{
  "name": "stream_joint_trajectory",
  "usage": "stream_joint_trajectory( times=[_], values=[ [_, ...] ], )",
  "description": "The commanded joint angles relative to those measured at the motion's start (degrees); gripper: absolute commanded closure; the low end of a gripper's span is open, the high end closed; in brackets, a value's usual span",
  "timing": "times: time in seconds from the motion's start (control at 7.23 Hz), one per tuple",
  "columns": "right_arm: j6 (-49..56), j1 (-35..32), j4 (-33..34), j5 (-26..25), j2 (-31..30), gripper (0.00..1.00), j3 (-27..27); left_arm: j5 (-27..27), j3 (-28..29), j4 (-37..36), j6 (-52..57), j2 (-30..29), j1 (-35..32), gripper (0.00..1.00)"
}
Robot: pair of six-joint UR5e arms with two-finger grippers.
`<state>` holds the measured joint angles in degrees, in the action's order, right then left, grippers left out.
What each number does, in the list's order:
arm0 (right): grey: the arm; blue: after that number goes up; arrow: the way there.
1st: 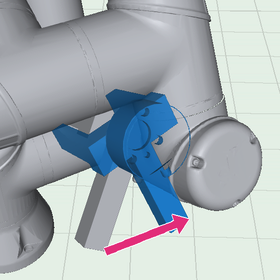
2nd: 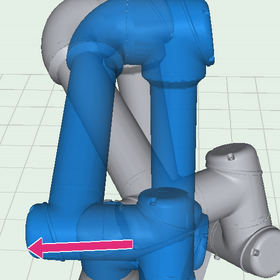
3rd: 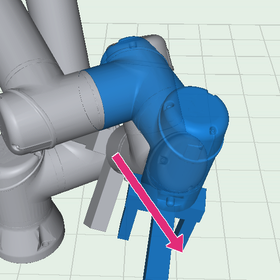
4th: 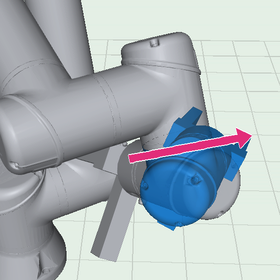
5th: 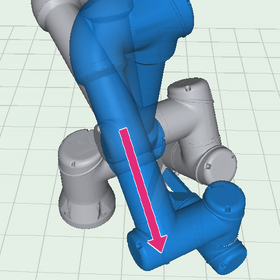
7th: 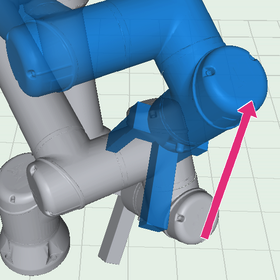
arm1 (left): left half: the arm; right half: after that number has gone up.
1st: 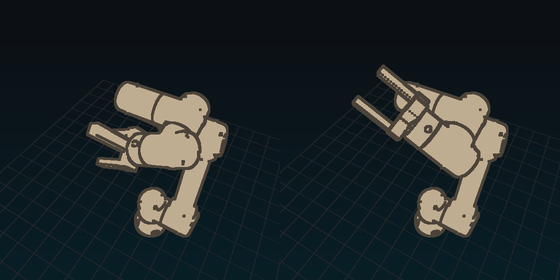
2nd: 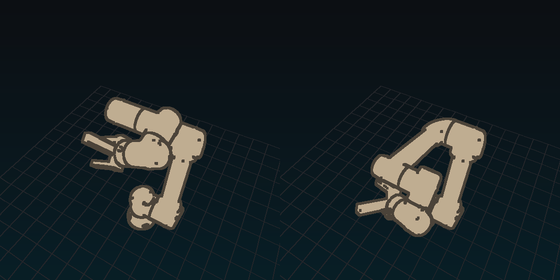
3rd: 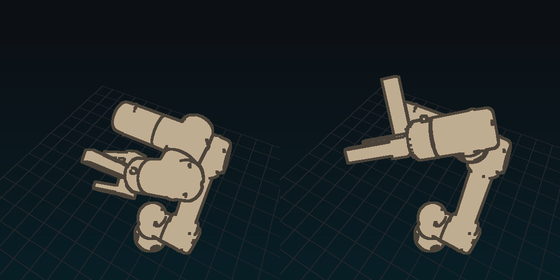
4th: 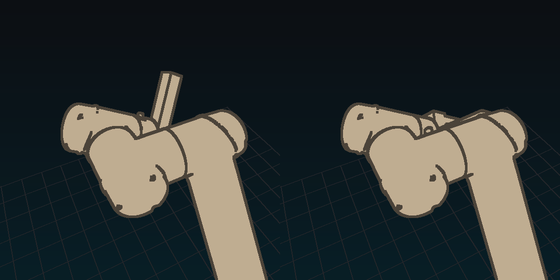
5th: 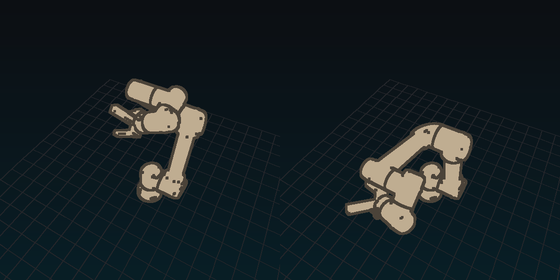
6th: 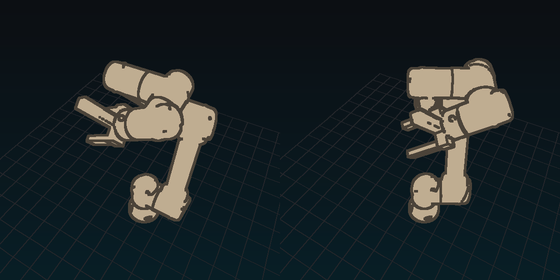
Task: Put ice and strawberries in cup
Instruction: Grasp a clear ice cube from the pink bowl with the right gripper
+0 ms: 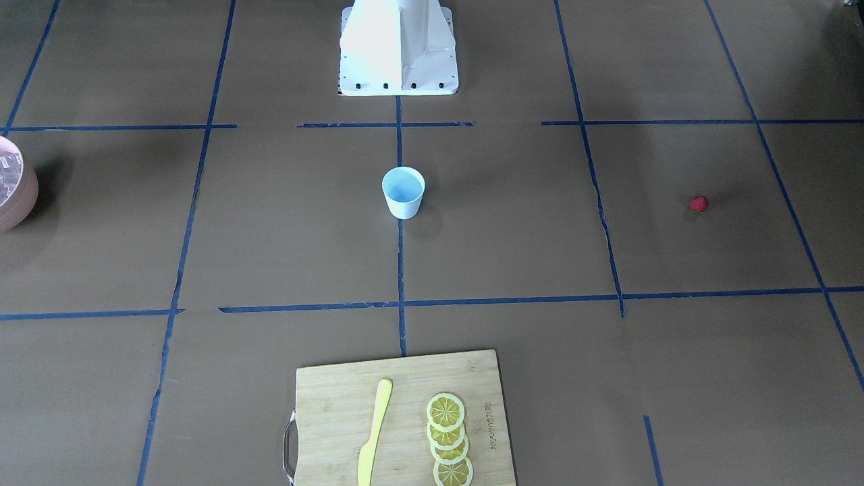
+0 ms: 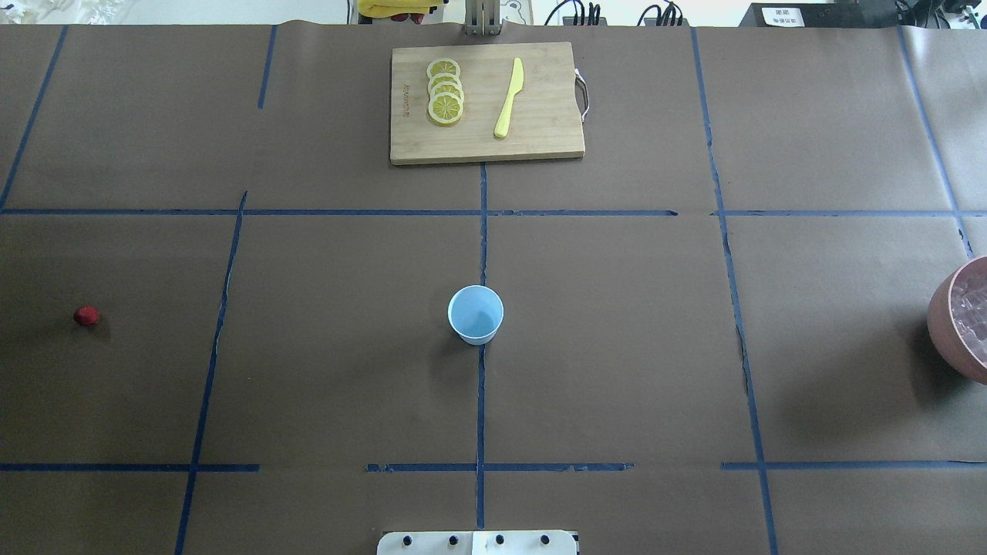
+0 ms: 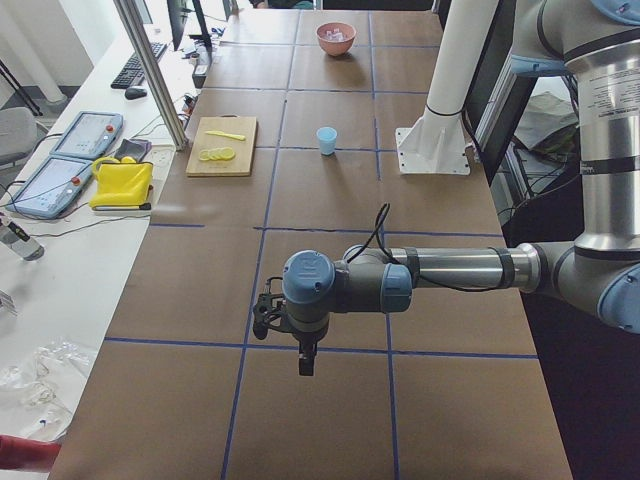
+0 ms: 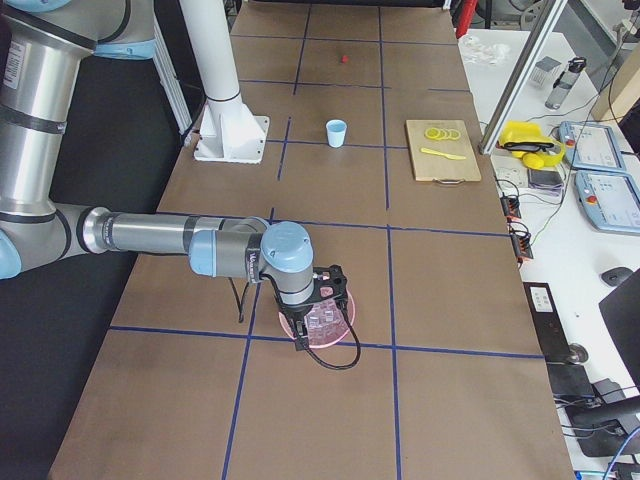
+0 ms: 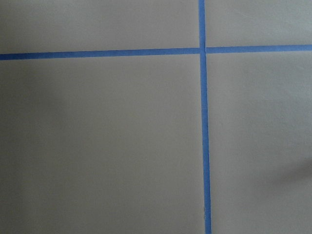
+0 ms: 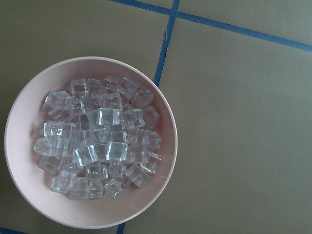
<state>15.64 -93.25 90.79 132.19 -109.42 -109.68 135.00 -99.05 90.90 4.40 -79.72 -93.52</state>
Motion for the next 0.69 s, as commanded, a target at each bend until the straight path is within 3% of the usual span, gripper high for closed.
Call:
stream_joint_trajectory(
  times=[0.0,0.28,0.55],
  values=[
    [-0.09,0.00,0.00,0.00,0.09,0.00,0.00,-0.09,-0.26,-0.02,0.00,-0.08,0.00,0.00],
    [-1.22,0.09,-0.17,-0.09,0.61,0.00,0.17,0.09,-0.18,-0.02,0.00,-0.08,0.00,0.00],
    [-2.54,0.18,-4.38,0.26,1.23,0.00,0.17,0.18,-0.09,0.07,0.00,0.01,0.00,0.00]
  ],
)
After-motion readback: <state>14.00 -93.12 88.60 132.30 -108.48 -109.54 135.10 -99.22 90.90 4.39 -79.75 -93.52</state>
